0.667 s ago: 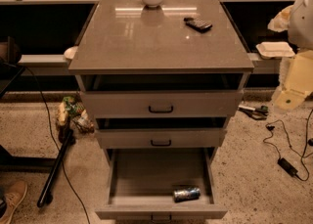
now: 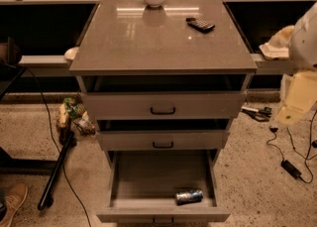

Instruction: Pick redbull can from bottom drawer and place on counter

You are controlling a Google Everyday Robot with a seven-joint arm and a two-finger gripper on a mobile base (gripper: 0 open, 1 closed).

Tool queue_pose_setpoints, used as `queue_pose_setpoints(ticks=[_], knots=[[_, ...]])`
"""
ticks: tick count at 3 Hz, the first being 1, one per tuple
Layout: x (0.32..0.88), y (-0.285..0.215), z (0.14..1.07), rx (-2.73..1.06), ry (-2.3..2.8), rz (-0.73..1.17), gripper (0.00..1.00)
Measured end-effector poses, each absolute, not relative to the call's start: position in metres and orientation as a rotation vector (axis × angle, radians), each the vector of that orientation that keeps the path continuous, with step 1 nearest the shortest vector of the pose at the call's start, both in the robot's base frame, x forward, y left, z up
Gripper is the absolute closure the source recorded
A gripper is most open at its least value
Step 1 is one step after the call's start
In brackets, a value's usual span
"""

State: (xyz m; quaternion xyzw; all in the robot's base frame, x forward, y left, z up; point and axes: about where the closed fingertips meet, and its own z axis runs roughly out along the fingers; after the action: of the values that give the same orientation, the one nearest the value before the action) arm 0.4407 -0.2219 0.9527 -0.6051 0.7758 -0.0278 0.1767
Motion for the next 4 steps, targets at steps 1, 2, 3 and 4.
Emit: queue_pose_setpoints(ticks=[1, 2, 3, 4], knots=[[0.442, -0.235, 0.883, -1.702, 2.214, 0.013, 0.00], [0.442, -0.235, 0.883, -1.702, 2.214, 0.013, 0.00], [0.444, -0.235, 0.849, -1.727, 2.217, 0.038, 0.00], [0.446, -0.233, 0.785, -1.781, 2.192, 0.085, 0.00]])
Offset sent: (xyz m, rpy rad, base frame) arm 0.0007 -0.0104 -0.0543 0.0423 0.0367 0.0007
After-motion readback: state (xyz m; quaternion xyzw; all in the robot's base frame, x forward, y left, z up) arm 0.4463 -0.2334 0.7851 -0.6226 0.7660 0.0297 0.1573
